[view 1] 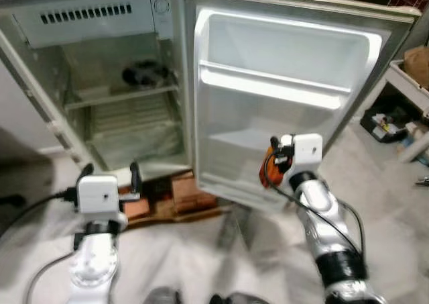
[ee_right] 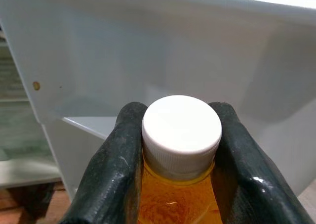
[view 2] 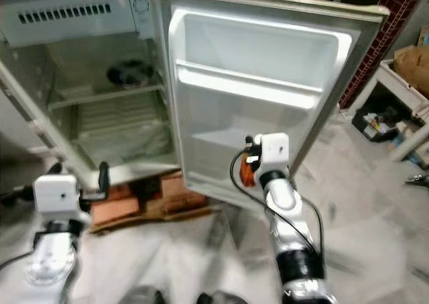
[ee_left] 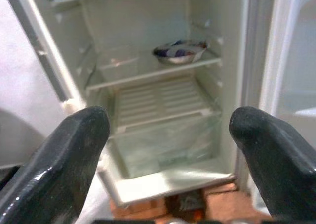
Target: Restocking fridge
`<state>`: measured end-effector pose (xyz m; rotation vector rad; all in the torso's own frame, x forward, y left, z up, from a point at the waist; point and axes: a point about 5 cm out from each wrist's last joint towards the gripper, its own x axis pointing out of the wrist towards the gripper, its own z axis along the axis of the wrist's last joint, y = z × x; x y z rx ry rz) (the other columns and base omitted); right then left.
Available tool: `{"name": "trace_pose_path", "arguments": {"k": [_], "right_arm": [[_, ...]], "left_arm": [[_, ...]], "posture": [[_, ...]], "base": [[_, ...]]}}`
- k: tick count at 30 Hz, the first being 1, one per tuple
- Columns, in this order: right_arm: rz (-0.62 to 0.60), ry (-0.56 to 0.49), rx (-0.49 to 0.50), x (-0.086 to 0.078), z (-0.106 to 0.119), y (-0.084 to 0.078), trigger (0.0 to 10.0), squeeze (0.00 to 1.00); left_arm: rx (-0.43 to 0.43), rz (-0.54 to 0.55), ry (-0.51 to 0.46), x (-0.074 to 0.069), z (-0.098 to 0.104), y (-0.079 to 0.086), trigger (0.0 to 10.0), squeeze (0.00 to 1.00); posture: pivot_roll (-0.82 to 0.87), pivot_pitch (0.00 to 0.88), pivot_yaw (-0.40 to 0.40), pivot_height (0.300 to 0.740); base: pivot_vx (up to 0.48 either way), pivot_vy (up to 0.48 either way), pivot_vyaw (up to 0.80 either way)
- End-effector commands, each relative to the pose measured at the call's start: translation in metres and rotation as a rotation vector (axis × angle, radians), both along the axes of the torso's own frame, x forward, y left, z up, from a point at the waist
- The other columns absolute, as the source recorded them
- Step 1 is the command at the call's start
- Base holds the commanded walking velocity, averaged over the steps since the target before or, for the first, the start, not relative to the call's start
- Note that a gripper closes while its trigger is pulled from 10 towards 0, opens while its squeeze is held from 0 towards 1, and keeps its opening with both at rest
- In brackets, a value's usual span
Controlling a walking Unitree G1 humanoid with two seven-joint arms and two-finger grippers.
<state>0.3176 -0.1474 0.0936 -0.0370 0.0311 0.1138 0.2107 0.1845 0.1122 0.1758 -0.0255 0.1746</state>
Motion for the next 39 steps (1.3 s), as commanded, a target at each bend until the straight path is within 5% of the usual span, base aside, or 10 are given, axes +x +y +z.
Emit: {"name": "trace_pose_path", "arguments": {"k": [1, 17, 39], "right_arm": [[-0.02, -0.033, -0.007, 0.002, 0.007, -0.006, 10.0, 0.0], [0.005, -0.084, 0.04, 0.011, 0.024, 0.01, 10.0, 0.0], [0.075, -0.098, 0.058, 0.006, 0.027, 0.013, 10.0, 0.0]], "left_arm": [[-0.005, 0.008, -0.004, 0.0, 0.003, -0.001, 10.0, 0.0], [0.001, 0.066, -0.068, 0.01, 0.022, 0.008, 10.0, 0.0], [-0.02, 0.076, -0.03, 0.003, 0.016, 0.008, 10.0, 0.0]], "posture": [[0.08, 0.097, -0.015, 0.74], [0.07, 0.147, 0.0, 0.74], [0.06, 0.162, -0.007, 0.74]], "base": [[0.0, 0.0, 0.0], [0.0, 0.0, 0.0], [0.086, 0.0, 0.18]]}}
